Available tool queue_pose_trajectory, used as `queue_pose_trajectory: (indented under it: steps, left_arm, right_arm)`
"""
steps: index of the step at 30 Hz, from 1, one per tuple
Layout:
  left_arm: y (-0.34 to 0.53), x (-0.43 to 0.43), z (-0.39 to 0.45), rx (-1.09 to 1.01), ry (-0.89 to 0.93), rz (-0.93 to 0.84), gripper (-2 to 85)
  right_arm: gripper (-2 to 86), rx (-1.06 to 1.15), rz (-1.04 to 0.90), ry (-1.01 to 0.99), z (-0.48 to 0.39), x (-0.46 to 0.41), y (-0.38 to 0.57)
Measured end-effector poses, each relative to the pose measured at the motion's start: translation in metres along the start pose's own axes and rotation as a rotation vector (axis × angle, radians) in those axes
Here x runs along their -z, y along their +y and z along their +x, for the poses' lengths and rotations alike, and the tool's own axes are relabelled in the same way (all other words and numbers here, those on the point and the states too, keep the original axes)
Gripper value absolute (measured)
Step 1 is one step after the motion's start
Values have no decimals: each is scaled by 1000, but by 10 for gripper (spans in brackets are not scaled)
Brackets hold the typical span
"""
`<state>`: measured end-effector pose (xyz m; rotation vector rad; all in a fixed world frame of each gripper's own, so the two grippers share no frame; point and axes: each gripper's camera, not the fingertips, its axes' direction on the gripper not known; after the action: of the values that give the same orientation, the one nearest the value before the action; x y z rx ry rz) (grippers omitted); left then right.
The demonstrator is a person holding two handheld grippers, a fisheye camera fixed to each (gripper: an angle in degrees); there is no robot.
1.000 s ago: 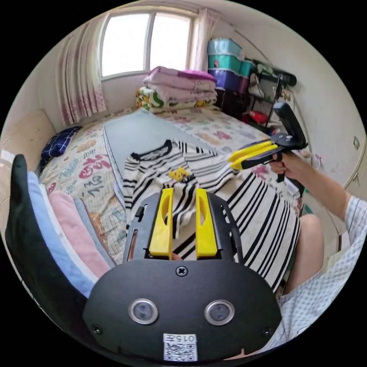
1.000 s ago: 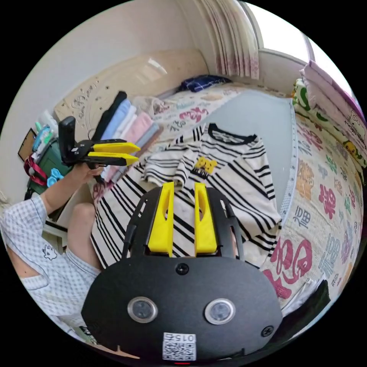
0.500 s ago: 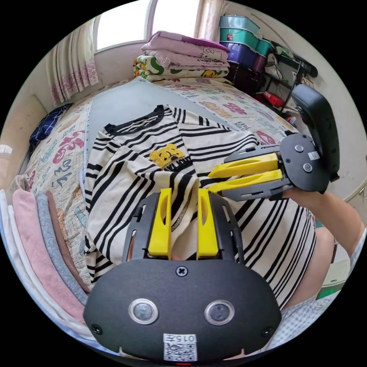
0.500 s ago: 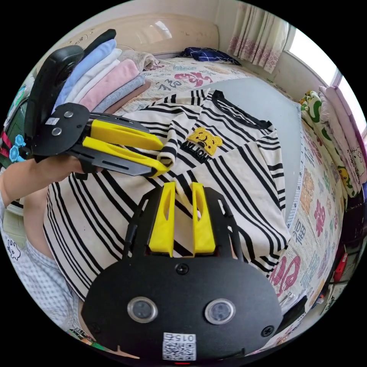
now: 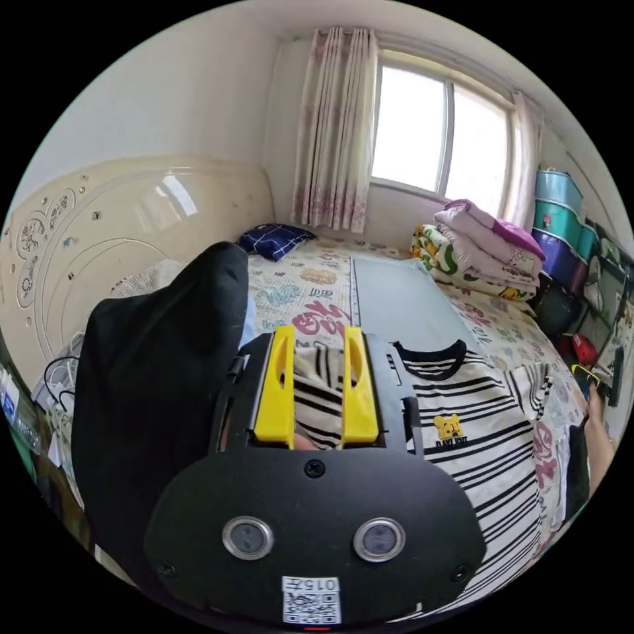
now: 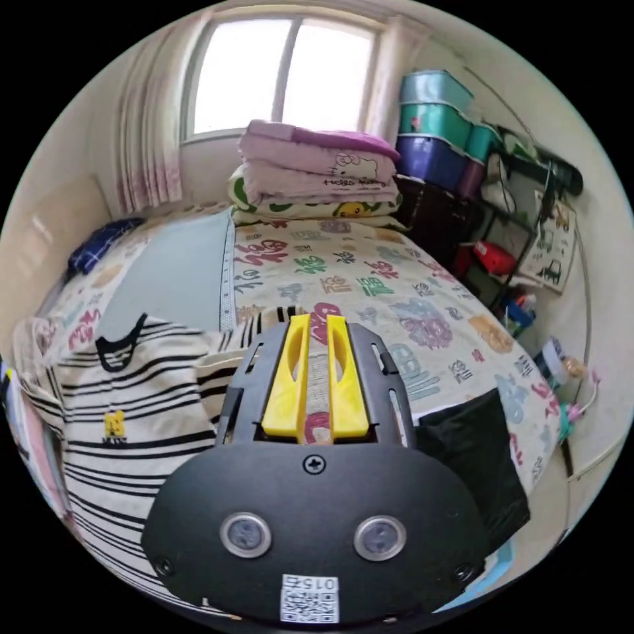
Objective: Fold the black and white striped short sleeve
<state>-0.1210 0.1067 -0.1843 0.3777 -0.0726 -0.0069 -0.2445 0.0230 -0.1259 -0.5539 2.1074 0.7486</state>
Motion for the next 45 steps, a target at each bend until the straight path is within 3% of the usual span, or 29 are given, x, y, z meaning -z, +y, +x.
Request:
queue_pose_trajectory:
  steps: [3, 6, 9, 12, 15, 18, 25, 32, 35, 39, 41, 43, 45]
  left_arm:
    - [24, -5, 46, -160, 46, 32, 74]
    - [43, -50, 83, -265, 185, -139, 65]
    - [61, -98, 102, -282, 276, -338, 61]
    - [76, -125, 118, -331, 258, -424, 60]
    - [77, -142, 130, -359, 200, -456, 59]
    - [64, -150, 132, -335, 194, -425, 57]
    - [36, -200, 121, -254, 172, -472, 21]
    - [27, -205, 137, -346, 100, -468, -6]
    - [31, -164, 126, -274, 100, -368, -5]
    - [52, -37, 106, -279, 321, -125, -3]
    - [73, 32, 87, -311, 429, -5, -3]
    - [114, 117, 44, -318, 499, 136, -3]
    - [149, 164, 5, -288, 504, 177, -2]
  right_arm:
    - [55, 93, -20, -235, -24, -10, 13]
    - [46, 230, -158, -334, -71, -34, 33]
    - [23, 386, -295, -354, -119, -56, 60]
    - [7, 521, -362, -286, -157, -68, 85]
    - [-3, 498, -359, -179, -174, -74, 89]
    - [-7, 440, -277, -177, -178, -63, 77]
    - [-7, 372, -321, -130, -185, -78, 35]
    - [-6, 319, -325, -3, -180, -56, 10]
    - [-6, 287, -322, -55, -165, -6, 10]
    - [-6, 398, -113, -312, -125, 151, 50]
    - [-7, 464, 73, -281, -101, 242, 96]
    - [-9, 428, 351, -86, -63, 356, 172]
    - [-9, 410, 503, 18, -33, 425, 228]
